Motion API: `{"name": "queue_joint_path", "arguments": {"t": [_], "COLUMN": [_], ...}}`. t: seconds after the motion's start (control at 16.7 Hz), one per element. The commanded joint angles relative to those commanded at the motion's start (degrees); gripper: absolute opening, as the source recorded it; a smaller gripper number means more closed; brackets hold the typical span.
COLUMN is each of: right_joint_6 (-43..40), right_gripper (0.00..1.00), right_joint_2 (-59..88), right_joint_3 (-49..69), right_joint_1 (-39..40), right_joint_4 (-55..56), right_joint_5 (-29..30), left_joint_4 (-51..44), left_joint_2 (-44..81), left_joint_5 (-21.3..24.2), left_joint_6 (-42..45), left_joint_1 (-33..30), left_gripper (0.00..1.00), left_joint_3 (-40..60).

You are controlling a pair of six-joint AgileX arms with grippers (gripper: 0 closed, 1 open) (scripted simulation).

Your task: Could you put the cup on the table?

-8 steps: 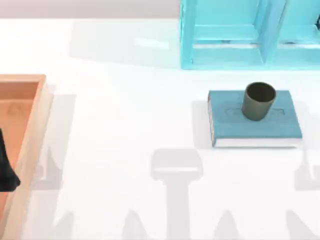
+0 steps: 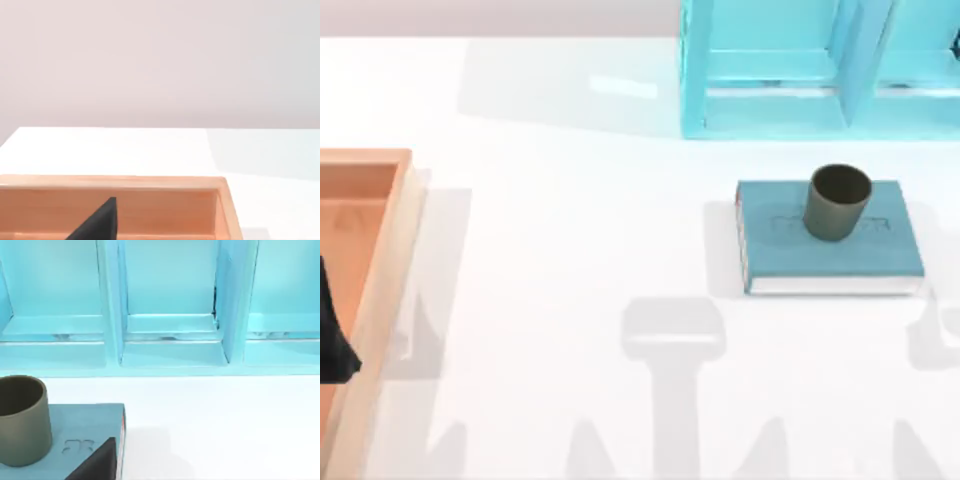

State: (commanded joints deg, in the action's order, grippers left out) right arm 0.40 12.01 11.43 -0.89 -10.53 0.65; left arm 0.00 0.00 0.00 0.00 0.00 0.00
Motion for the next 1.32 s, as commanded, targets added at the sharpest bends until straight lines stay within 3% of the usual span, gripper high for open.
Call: {"name": "queue_joint_path", "arguments": {"t": [0.3, 0.96, 1.32], "right_joint_6": [2.23, 11.9, 14.89], "right_gripper": [1.0, 1.0, 1.0], "right_joint_2": [22.93, 81.76, 108.33], "right_joint_3": [22.97, 88.83, 113.29], "right_joint_1": [-0.08, 6.9, 12.81], "right_joint_4": [-18.04, -59.82, -76.65], "right_joint_5": [0.32, -1.83, -1.48], "left_joint_4": [0.0, 0.0, 0.0], "left_joint_2": [0.0, 0.0, 0.0], "left_joint_5": [0.0, 0.0, 0.0], "left_joint_6": [0.0, 0.0, 0.0], "left_joint_1": [0.0, 0.0, 0.0], "left_gripper": [1.0, 1.0, 1.0], "left_joint_3": [0.0, 0.0, 0.0]}}
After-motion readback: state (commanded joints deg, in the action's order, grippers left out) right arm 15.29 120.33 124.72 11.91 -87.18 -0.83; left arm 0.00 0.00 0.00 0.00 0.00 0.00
